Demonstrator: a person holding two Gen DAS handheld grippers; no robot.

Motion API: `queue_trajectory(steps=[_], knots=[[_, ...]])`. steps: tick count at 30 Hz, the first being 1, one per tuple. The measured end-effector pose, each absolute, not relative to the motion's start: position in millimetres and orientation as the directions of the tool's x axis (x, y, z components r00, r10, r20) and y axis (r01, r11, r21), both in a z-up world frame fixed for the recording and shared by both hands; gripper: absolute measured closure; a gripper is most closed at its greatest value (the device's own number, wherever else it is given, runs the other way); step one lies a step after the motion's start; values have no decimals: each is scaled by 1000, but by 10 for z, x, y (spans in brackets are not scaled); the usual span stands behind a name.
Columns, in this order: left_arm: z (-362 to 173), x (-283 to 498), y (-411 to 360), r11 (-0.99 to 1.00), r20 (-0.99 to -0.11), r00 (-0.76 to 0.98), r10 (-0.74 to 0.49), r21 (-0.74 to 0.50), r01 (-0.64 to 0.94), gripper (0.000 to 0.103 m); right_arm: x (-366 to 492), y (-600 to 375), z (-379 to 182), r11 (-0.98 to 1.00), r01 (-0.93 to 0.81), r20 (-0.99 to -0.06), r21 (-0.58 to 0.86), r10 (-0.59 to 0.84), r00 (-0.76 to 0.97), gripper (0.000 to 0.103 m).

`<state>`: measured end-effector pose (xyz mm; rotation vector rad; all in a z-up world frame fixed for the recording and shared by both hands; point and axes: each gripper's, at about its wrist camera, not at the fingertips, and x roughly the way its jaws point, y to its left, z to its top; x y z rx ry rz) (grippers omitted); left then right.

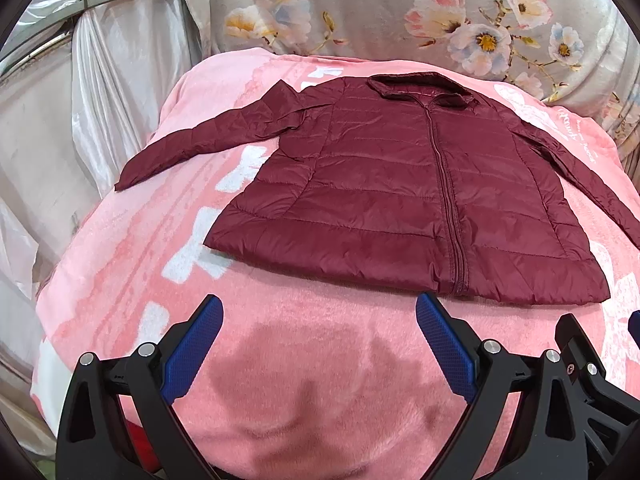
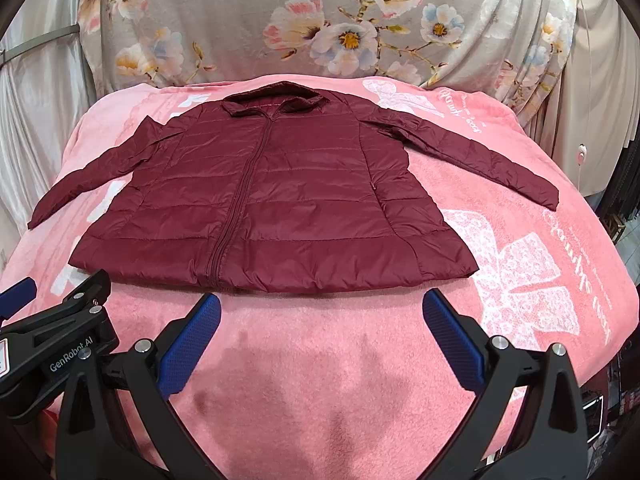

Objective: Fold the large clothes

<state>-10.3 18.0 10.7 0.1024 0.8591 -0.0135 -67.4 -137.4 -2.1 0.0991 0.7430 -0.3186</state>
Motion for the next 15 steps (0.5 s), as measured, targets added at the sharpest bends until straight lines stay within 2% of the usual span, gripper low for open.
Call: queue_trajectory(steps=[15], knots=[[104, -100, 187, 995, -757, 652, 32, 87, 51, 9, -672, -1365, -35, 948, 318, -678, -24, -249, 691, 5]])
